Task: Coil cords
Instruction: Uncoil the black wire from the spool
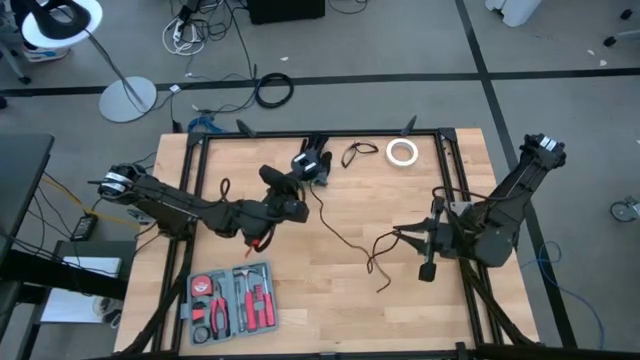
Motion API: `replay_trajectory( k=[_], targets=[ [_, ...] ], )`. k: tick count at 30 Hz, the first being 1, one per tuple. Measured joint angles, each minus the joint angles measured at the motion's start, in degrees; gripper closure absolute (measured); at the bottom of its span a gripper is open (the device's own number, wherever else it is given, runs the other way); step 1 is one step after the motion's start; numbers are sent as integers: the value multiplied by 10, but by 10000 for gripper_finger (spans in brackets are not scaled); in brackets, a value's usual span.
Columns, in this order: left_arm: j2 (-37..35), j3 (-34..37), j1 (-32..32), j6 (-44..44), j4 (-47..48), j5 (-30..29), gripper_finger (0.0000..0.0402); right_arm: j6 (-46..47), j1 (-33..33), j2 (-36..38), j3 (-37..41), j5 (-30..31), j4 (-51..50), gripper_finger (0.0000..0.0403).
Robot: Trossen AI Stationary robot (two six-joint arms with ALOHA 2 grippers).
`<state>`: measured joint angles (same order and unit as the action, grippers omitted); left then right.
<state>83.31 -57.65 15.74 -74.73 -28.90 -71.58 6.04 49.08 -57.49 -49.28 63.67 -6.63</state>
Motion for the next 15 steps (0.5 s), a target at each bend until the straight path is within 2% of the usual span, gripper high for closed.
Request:
replay_trajectory(
  k=[4,9,12,15],
  targets=[
    [0,0,10,-31,-30,-8,402,140,-2,1,0,-39,-116,295],
    [0,0,21,-47,-67,6,402,393,-10,-3,0,-119,-328,247],
    [0,-1,23,-50,-79,15,402,535,-15,-5,0,-188,-435,238],
    [0,-14,24,-51,-76,26,402,636,-19,-5,0,-268,-505,239]
  ],
)
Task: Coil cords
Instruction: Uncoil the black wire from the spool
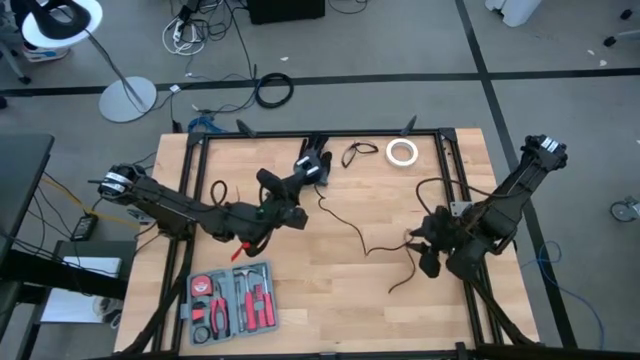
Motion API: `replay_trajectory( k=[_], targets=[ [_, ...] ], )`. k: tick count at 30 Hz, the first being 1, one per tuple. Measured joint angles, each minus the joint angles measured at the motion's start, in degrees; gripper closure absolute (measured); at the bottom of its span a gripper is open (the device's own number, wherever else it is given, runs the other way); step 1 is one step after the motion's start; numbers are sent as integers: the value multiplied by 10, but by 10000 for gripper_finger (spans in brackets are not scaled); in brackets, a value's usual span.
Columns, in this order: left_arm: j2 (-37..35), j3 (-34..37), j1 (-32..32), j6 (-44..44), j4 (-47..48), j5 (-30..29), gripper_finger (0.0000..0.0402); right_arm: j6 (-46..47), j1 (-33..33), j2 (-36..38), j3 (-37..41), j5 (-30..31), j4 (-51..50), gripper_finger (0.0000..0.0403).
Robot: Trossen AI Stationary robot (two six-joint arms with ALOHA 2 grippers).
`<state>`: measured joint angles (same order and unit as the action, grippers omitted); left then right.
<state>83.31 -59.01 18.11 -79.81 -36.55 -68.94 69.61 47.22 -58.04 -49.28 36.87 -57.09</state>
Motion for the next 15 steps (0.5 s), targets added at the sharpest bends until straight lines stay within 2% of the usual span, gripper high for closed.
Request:
replay_trajectory(
  k=[3,8,15],
  targets=[
    [0,-17,1,8,0,22,402,43,-1,0,0,-57,-21,240],
    [0,-43,2,9,-1,43,402,61,-1,0,0,-115,-15,240],
    [0,-46,3,29,8,56,402,53,-1,0,0,-108,-11,241]
  ],
)
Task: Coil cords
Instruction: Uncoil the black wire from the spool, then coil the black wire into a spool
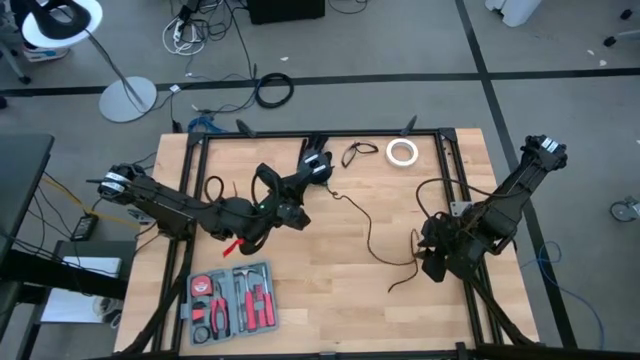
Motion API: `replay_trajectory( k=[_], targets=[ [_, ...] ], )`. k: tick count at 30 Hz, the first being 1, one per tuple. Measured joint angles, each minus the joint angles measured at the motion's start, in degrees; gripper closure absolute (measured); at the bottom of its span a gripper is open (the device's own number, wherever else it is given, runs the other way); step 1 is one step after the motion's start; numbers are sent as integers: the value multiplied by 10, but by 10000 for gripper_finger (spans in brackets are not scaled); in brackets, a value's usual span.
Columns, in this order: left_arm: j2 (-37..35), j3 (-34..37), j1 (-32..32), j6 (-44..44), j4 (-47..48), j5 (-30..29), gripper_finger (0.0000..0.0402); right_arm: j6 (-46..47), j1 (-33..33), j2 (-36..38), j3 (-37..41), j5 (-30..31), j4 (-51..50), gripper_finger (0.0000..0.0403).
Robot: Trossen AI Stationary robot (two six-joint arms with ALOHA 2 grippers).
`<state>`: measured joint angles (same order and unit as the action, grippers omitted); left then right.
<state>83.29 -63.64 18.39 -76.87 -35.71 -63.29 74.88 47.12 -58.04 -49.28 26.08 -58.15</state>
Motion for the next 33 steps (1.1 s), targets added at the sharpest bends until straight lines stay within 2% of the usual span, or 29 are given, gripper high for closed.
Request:
replay_trajectory(
  k=[3,5,7,11,13,20,26,29,33],
  targets=[
    [0,0,1,8,9,0,402,-4,0,0,0,4,0,244],
    [0,0,2,11,8,1,402,-10,0,0,0,30,2,248],
    [0,0,4,30,14,16,402,-27,0,0,0,88,20,252],
    [0,0,5,85,47,76,402,-101,-7,0,0,244,84,260],
    [0,0,5,108,56,102,402,-163,-21,0,0,284,122,263],
    [6,0,4,145,-3,177,402,-392,-107,-9,0,283,245,268],
    [5,0,3,127,-34,194,402,-579,-167,-17,0,271,377,270],
    [6,0,3,110,-40,213,402,-651,-200,-19,0,230,426,270],
    [6,0,3,93,-76,240,402,-702,-247,-24,4,178,456,270]
  ],
)
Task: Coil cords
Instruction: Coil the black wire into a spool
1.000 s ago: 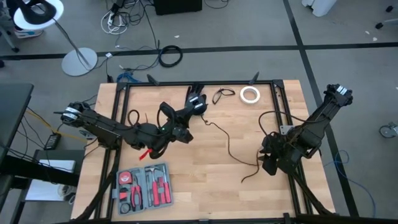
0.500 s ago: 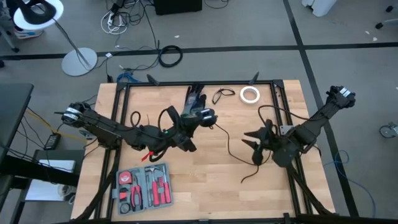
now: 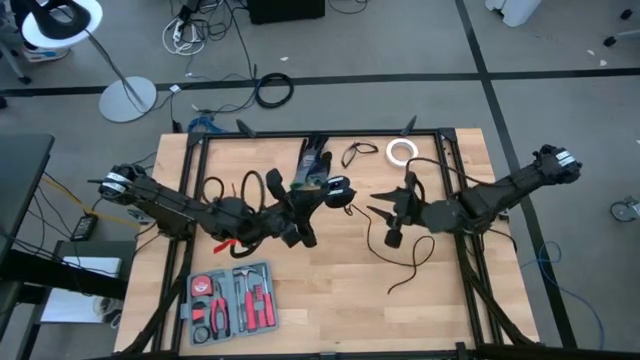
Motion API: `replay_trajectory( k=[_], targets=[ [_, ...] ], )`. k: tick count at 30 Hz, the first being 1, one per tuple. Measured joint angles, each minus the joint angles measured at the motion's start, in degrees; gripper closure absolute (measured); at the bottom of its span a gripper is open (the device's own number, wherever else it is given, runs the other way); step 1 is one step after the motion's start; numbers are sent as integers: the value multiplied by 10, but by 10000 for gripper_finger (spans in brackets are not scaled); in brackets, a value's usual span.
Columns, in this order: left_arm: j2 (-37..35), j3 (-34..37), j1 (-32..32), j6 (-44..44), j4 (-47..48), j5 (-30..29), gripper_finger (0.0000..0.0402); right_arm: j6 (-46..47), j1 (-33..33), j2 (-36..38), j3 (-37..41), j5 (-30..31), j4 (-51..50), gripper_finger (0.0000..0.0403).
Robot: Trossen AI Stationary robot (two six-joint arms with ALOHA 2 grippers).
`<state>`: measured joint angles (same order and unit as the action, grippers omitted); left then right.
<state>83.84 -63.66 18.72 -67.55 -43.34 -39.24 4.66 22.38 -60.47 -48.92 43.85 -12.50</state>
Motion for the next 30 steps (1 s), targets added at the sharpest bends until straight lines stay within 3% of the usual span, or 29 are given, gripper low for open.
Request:
replay_trajectory(
  k=[6,15,30],
  targets=[
    [0,0,0,-14,-36,13,402,-44,-55,-20,47,-63,61,270],
    [0,-22,0,-13,-29,5,402,48,-101,-23,105,-222,64,270],
    [0,-24,0,-8,-19,15,402,79,-131,-32,172,-244,140,270]
  ],
)
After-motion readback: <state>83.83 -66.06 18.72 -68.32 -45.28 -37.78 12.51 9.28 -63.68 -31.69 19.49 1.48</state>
